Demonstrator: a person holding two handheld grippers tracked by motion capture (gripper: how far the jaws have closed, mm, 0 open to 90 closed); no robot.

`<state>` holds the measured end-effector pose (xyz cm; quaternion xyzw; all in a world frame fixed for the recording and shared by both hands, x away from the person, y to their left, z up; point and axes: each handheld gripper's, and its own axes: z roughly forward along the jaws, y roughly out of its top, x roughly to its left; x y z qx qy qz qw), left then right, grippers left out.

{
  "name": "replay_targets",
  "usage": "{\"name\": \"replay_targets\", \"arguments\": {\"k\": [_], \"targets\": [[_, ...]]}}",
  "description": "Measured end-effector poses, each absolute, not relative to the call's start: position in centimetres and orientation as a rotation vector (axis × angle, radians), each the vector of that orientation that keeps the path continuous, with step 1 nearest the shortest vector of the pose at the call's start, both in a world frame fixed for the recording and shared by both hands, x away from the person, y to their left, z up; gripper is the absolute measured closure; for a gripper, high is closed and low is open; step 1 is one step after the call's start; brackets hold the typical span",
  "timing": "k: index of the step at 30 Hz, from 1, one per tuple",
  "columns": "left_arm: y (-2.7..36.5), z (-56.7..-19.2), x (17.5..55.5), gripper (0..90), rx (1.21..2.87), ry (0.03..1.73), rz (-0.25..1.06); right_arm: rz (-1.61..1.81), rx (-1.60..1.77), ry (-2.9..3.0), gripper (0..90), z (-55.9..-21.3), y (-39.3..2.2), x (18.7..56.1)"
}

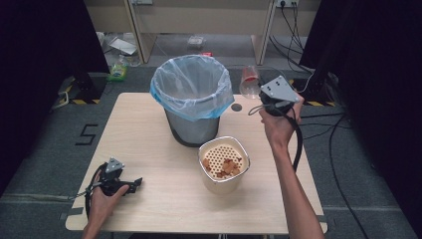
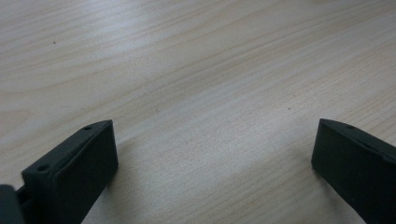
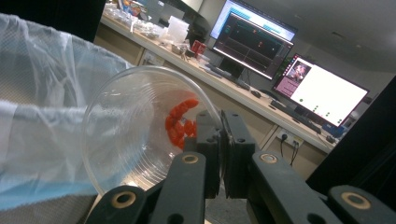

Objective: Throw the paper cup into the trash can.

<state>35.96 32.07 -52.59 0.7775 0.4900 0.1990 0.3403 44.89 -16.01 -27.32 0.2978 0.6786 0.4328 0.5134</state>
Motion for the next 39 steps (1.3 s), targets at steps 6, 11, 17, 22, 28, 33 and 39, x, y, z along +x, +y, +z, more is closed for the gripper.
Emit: {"name": "replay_targets", "arguments": {"k": [6,11,17,22,28,33,39], "targets": [[32.1,-52.6,36.0,0.0,2.023,1.273,0.52,1.034,0.7,1.638,87.1,-26.0,-15.2,45.9],[32.1,-52.6,36.0,0.0,2.023,1.274,0.519,1.043,0.679,1.656,87.1,-24.7,-13.9,46.9],[32.1,-52.6,36.0,0.0,2.023,1.274,0.519,1.052,0.636,1.691,87.1,-23.3,-11.7,47.7],[32.1,-52.6,36.0,0.0,2.023,1.274,0.519,1.066,0.601,1.747,87.0,-23.0,-9.2,48.4],[32.1,-52.6,36.0,0.0,2.023,1.274,0.519,1.057,0.577,1.843,86.6,-23.6,-5.9,49.9],[32.1,-52.6,36.0,0.0,2.024,1.274,0.519,1.057,0.58,1.896,78.0,-24.1,-4.4,50.9],[32.1,-52.6,36.0,0.0,2.024,1.273,0.518,1.083,0.623,1.913,64.6,-24.0,-4.0,51.1]]}}
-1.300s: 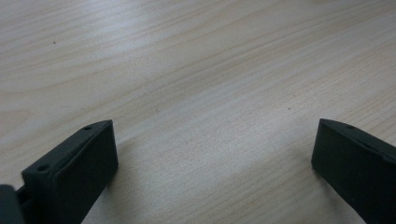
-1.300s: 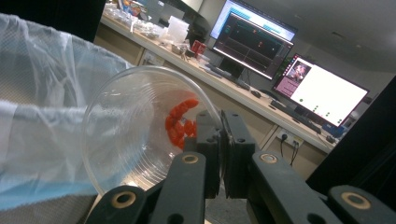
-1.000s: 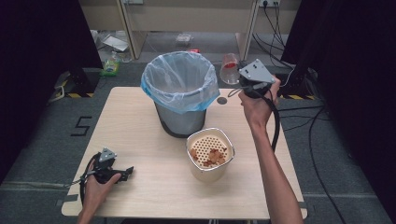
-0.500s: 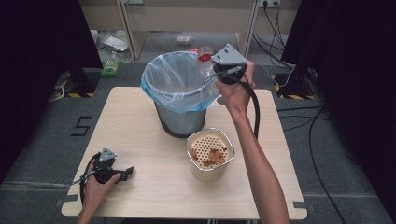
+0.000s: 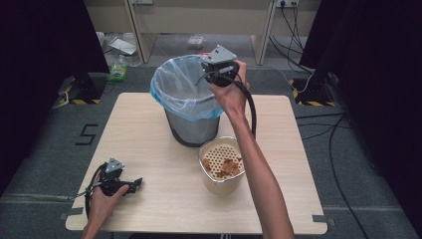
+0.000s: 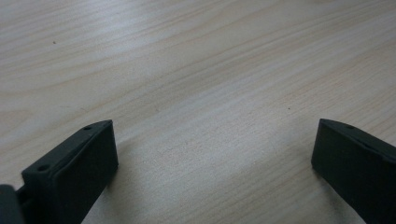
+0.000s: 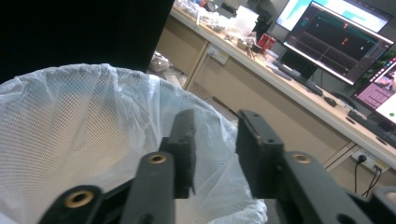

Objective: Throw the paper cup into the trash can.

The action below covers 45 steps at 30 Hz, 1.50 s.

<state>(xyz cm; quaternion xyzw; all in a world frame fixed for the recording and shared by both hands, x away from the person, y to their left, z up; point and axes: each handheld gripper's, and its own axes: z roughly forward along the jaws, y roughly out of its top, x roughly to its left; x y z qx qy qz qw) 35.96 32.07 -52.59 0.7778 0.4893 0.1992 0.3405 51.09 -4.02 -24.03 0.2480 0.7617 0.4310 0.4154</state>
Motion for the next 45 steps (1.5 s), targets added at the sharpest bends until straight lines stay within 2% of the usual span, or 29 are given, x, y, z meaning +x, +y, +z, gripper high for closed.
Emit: {"name": "replay_targets", "arguments": {"k": [11,20,35,45], "targets": [[32.1,-52.6,36.0,0.0,2.023,1.273,0.52,1.098,0.784,1.908,48.6,-24.5,-10.3,49.5],[32.1,-52.6,35.9,0.0,2.022,1.273,0.52,1.116,0.885,1.897,41.2,-26.0,-14.5,48.3],[32.1,-52.6,35.9,0.0,2.024,1.273,0.52,1.099,0.988,1.91,37.9,-30.0,-19.5,45.6],[32.1,-52.6,35.9,0.0,2.024,1.273,0.52,1.063,1.039,1.926,37.0,-34.4,-22.0,43.0]]}}
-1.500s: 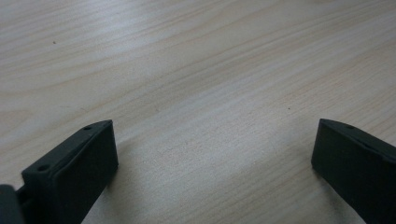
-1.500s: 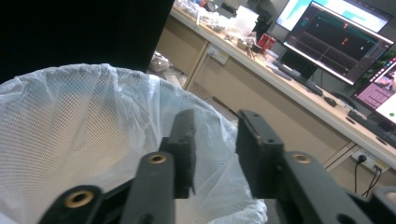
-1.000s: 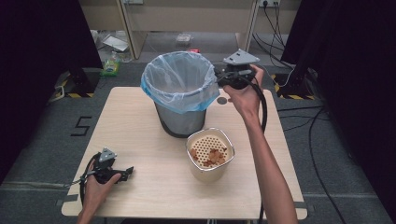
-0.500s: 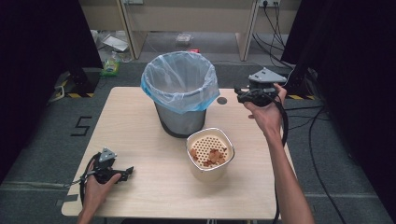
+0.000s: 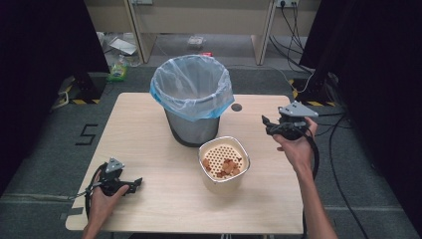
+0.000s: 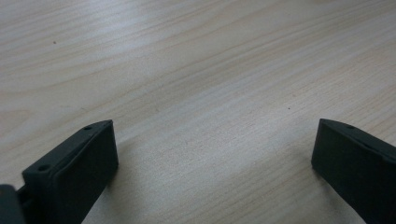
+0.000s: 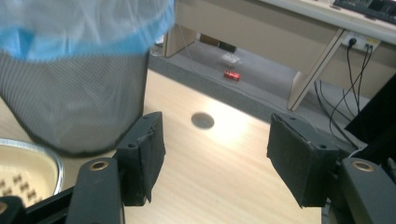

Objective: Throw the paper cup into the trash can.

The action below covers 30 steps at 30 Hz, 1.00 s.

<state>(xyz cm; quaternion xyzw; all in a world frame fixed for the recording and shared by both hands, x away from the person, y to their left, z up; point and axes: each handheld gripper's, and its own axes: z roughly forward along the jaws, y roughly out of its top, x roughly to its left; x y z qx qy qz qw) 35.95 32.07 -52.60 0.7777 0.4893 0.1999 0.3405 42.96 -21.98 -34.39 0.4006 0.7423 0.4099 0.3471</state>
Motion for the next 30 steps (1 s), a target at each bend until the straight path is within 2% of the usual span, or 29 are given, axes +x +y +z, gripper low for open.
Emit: {"name": "replay_targets", "arguments": {"k": [20,30], "targets": [[32.1,-52.6,35.9,0.0,2.023,1.273,0.521,0.983,1.221,2.047,35.6,-46.2,-23.9,39.0],[32.1,-52.6,35.9,0.0,2.024,1.272,0.519,0.89,1.252,2.146,33.6,-48.5,-23.4,38.9]]}}
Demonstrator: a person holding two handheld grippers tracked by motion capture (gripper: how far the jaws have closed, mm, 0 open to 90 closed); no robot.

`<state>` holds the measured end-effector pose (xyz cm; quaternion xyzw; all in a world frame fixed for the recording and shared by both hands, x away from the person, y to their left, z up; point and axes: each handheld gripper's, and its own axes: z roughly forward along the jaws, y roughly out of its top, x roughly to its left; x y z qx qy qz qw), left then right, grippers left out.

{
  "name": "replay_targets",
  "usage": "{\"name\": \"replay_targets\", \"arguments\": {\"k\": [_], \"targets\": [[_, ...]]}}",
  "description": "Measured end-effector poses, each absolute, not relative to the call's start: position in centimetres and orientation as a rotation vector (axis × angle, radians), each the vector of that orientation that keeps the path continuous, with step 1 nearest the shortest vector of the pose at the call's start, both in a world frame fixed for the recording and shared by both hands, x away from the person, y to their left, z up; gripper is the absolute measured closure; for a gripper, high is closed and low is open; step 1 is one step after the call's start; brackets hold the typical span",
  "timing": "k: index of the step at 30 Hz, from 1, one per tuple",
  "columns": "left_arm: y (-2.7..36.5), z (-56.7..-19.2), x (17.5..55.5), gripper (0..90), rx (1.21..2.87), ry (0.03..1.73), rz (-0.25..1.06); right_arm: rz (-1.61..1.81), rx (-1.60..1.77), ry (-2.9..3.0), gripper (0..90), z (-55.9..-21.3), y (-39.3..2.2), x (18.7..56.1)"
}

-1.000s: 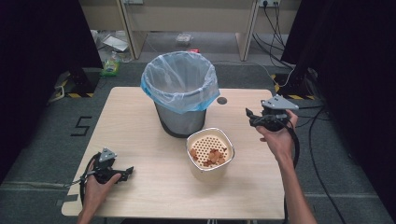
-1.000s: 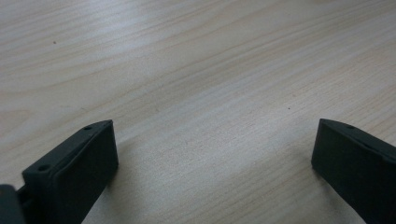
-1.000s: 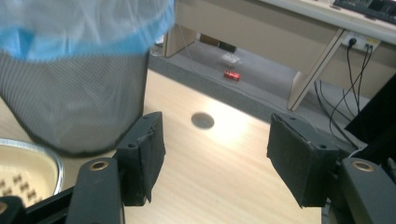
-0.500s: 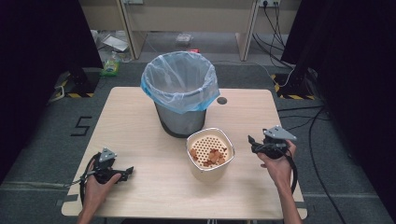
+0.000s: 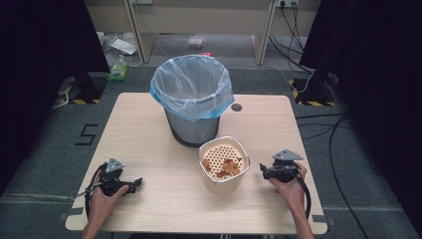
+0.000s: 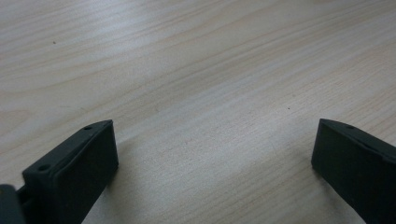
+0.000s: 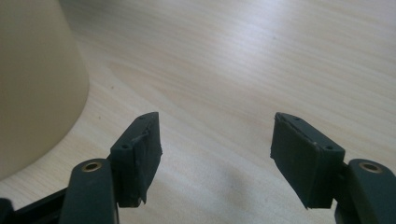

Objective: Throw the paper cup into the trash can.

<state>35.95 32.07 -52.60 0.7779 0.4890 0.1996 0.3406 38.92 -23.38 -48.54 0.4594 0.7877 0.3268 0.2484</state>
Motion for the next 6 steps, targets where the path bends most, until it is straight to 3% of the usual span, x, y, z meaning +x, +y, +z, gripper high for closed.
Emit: {"name": "replay_targets", "arguments": {"k": [6], "targets": [[32.06,-52.6,35.95,0.0,2.024,1.272,0.519,0.854,1.262,2.179,32.9,-48.85,-23.14,38.97]]}}
